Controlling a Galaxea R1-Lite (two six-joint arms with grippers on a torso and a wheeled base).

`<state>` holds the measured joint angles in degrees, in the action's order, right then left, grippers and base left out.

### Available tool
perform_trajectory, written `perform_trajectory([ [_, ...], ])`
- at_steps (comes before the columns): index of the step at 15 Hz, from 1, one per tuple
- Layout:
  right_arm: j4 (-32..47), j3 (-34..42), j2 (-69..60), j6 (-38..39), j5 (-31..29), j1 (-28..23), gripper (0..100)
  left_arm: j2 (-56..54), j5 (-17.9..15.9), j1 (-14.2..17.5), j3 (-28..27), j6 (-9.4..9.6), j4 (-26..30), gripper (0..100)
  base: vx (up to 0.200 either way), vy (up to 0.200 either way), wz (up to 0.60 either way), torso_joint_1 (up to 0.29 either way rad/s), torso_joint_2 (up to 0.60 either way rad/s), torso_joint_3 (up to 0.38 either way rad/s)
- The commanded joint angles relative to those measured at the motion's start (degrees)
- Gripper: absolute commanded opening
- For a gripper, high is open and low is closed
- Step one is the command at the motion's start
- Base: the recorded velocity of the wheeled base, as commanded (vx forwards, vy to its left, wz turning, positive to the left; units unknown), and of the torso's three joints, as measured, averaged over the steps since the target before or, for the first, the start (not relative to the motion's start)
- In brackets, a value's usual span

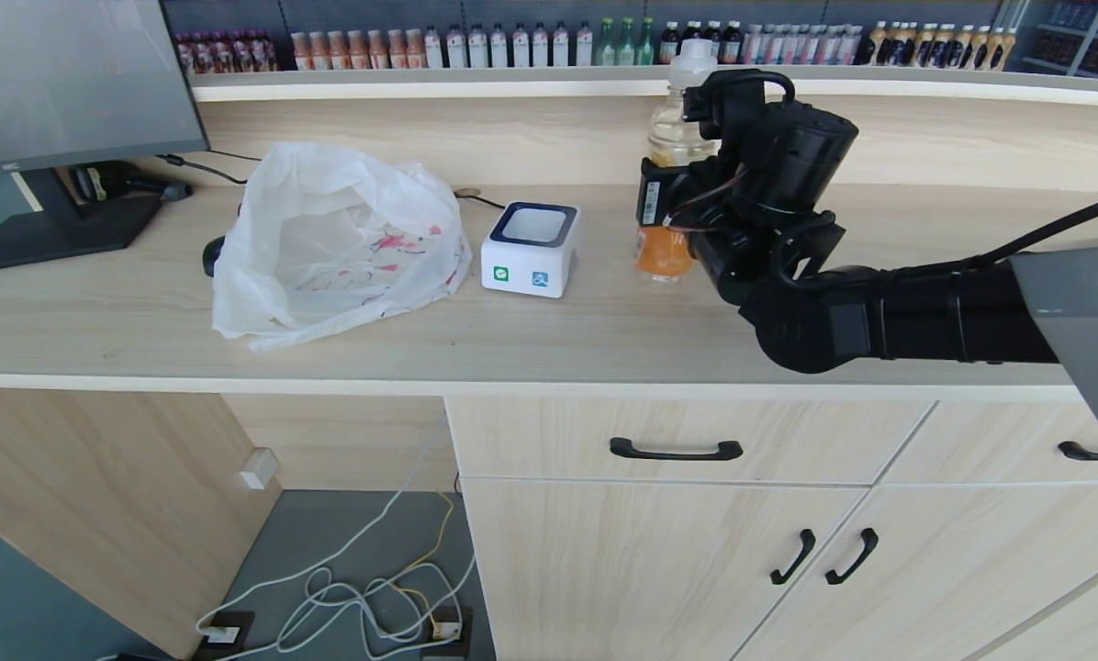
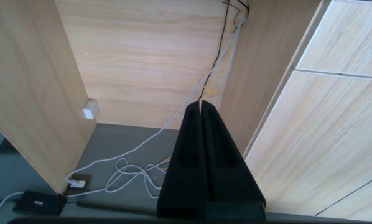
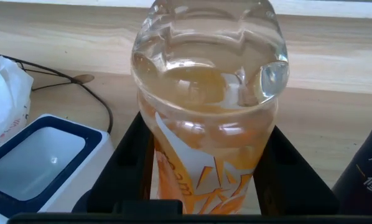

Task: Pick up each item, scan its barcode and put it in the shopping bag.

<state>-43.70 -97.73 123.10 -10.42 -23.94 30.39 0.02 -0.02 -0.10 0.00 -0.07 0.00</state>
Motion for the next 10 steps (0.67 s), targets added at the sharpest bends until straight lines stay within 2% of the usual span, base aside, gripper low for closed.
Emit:
perform_trajectory([
  [1,-0.07,0.09,-1.20,0.05,0.04,0.37,0,-0.02,0.02,0.01,0.00,-0.01,0.00,0,0.000,0.000,0.00,0.000,0.00,0.000],
  [4,-0.07,0.44,-2.43,0.05,0.04,0.99,0,-0.02,0.02,0.01,0.00,-0.01,0.00,0,0.000,0.000,0.00,0.000,0.00,0.000],
  [10,-0.33,3.43,-8.05,0.32,-0.58,5.82,0,-0.02,0.02,0.01,0.00,-0.01,0.00,0,0.000,0.000,0.00,0.000,0.00,0.000],
])
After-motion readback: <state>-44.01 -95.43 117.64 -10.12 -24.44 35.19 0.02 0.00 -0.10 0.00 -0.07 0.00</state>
